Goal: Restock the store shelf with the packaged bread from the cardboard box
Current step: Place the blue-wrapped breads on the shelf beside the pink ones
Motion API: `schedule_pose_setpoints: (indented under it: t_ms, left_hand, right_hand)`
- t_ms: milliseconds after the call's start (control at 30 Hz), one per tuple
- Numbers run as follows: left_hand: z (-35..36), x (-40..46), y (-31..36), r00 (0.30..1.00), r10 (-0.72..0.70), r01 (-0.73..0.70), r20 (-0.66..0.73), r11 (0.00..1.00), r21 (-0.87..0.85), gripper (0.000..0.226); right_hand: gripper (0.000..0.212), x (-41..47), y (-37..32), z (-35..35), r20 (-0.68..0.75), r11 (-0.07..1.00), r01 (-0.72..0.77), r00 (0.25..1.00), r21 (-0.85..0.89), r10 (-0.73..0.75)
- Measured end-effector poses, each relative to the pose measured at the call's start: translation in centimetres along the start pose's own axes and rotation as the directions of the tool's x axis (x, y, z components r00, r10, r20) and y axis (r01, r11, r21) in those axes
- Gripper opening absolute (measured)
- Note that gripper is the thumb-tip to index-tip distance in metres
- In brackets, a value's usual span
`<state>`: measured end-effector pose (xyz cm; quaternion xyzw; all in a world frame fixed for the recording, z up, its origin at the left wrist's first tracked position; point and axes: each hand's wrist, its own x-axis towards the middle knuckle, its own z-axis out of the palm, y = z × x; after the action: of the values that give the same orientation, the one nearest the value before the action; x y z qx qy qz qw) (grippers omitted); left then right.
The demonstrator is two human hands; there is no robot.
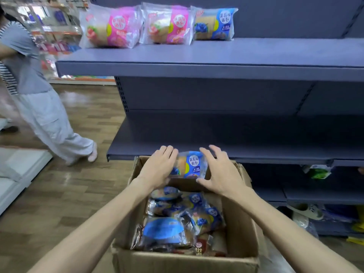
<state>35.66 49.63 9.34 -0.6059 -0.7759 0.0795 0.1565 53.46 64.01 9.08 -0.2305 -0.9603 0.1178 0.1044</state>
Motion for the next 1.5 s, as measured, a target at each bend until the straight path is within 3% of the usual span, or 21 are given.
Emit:
schedule_pose_setpoints:
  t_ms: [133,233,633,767,900,1000,1200,1500]
  left_hand:
    - [-6.2,2.9,-2.3,0.976,0.041,-0.043,-0.213,0.999,-0.003,0.072]
    - [-11.2,4.8,-3.9,0.918,0.074,-0.07,-0.389,0.997,0.025,0.071]
    - [-22.1,9.3,-9.3,0.764,-0.033,0.037,-0.644,0.999,-0.007,0.084]
    - [-24.3,10.4,-11.0,0.762,-0.045,0.036,-0.646,0.999,-0.027,0.091]
    - [-24.3,12.1,-12.1,0.782,-0.049,0.059,-0.621,0.998,-0.005,0.073]
    - [-23.2,13.8,-12.6,0.806,-0.068,0.079,-0.588,0.997,-0.008,0.055]
    - [-21.6,17.8,-13.6,0.82,-0.188,0.085,-0.54,0.974,-0.211,0.037]
    - [-18.8,21.9,-13.2,0.833,-0.345,0.155,-0.433,0.896,-0.416,0.036]
  right_hand:
    - [0.111,2.4,-1.9,-6.2,-0.201,0.958,0.094,0.968,-0.273,-0.152]
    - [0.115,4.2,-2.8,-11.0,-0.316,0.924,0.096,0.922,-0.371,-0.223]
    - [0.081,11.0,-3.6,-22.6,-0.594,0.927,0.167,0.727,-0.335,-0.346]
    - [0.073,14.2,-2.3,-25.0,-0.633,0.918,0.119,0.69,-0.379,-0.351]
    - [0.073,17.9,-0.6,-26.9,-0.636,0.904,0.074,0.687,-0.422,-0.353]
    - [0.074,20.3,0.5,-27.8,-0.603,0.891,0.071,0.712,-0.449,-0.361]
    - [0.077,25.0,2.4,-28.3,-0.561,0.893,0.013,0.774,-0.45,-0.294]
    - [0.072,31.0,5.9,-26.7,-0.467,0.903,-0.063,0.87,-0.425,-0.159]
